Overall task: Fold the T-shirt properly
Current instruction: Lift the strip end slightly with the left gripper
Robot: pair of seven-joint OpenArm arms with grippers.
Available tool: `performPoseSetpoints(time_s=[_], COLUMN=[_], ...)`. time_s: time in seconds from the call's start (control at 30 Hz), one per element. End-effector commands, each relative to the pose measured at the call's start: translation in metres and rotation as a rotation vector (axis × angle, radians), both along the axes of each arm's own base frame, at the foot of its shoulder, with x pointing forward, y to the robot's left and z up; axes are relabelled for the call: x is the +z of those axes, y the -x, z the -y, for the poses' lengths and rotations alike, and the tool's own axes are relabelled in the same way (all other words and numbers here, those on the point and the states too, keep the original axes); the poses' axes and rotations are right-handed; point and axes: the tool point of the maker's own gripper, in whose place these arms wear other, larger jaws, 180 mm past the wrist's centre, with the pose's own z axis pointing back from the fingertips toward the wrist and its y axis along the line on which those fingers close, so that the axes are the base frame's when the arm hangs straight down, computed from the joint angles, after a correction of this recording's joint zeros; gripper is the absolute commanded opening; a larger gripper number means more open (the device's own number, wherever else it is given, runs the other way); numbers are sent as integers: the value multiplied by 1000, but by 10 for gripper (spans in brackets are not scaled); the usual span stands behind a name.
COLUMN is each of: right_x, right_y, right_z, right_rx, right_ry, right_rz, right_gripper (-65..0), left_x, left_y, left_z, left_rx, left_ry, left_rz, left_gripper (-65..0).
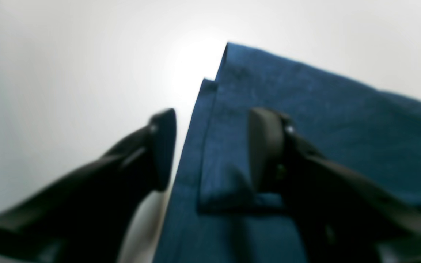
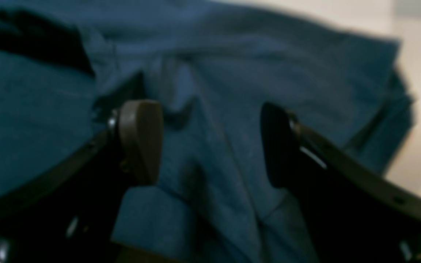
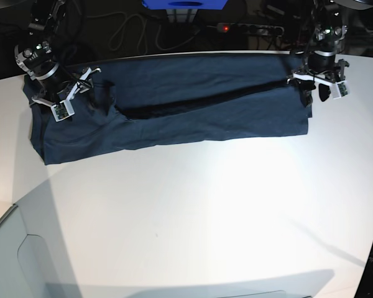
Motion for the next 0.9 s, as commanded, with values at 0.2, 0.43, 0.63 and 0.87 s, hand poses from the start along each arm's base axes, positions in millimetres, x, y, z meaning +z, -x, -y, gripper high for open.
performPoseSetpoints(time_s=[0.2,0.43,0.63,0.87], right_x=[-14,-29,-30,-26], right_y=[-6,-2,-2,-9], right_z=[3,7,8,8], right_rx=[-4,-17,-17,-16], right_ry=[-43,-59,-59,-57], right_rz=[-15,-54,-56,-42], right_gripper=[-246,-246,-246,-246], left_x=[-4,-25,-30,-51], left_y=[-6,-3,-5,0], left_z=[-6,-14,-13,8], left_rx=[14,45,54,6], left_ry=[0,19,32,68], left_rz=[13,-29,-34,-88], left_gripper=[-261,-261,-261,-262])
